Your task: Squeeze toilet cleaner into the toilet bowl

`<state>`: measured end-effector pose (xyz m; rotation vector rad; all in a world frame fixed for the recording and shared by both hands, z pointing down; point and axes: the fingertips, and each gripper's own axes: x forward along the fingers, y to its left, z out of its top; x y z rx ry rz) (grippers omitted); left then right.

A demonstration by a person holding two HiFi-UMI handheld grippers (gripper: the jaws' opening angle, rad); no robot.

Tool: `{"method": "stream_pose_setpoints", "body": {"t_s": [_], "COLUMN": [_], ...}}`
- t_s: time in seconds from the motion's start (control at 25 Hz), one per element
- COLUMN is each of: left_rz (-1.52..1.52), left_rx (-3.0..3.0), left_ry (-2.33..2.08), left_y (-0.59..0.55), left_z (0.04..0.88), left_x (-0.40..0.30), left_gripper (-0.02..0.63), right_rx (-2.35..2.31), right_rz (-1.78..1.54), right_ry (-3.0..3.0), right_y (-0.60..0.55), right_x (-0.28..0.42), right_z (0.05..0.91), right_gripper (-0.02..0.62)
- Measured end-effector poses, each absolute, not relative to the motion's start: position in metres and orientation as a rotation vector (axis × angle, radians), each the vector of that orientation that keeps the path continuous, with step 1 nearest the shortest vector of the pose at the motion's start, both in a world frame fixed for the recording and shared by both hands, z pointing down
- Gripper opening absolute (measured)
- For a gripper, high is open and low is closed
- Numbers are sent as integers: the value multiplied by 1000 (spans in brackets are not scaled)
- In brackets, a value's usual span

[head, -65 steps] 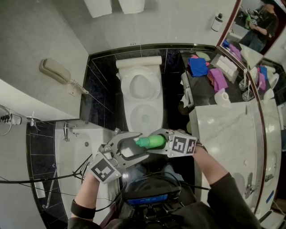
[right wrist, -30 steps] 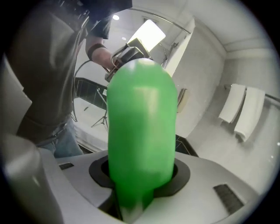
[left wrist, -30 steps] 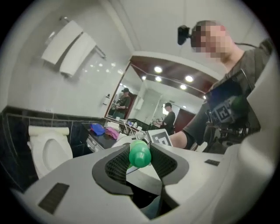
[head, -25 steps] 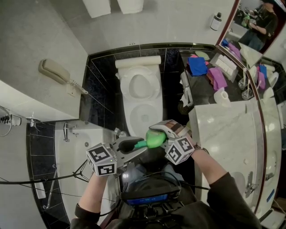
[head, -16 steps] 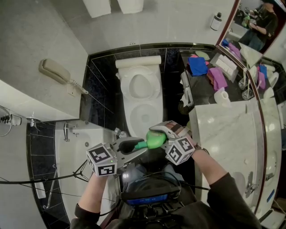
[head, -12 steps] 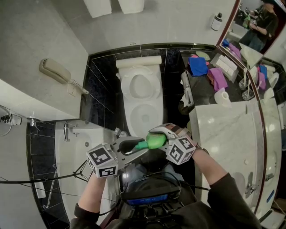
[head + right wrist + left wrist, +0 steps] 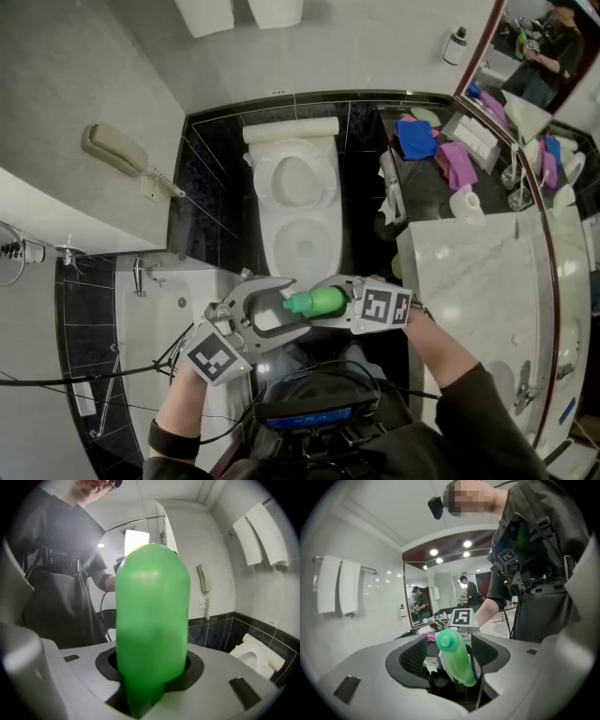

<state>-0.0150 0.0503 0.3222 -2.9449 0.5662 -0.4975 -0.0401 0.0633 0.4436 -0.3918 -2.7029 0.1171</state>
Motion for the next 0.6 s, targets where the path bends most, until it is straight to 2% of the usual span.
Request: {"method": "stream_pose_setpoints", "body": {"t_s": [0.12,0.32,0.48,0.6], "left_rz": [-536,-543,-531,-530], "left_rx": [-2882,-2840,-2856,-2900], "left_ry": [497,458,429,421], "left_y": [52,51,54,55], "left_z": [320,317,319,321], "left_x": [-15,-14,-11,-10], "left_gripper": [301,234,153,152], "right_rx": [-461,-502,-506,-486], "right_rz": [156,182,185,149], "right_ry": [-2685,-2671,-2668,-2651], "right_y": [72,78,77,74], "right_x": [-41,-40,-39,-36], "right_z": [444,446,447,451], "right_gripper": [189,189,190,189]}}
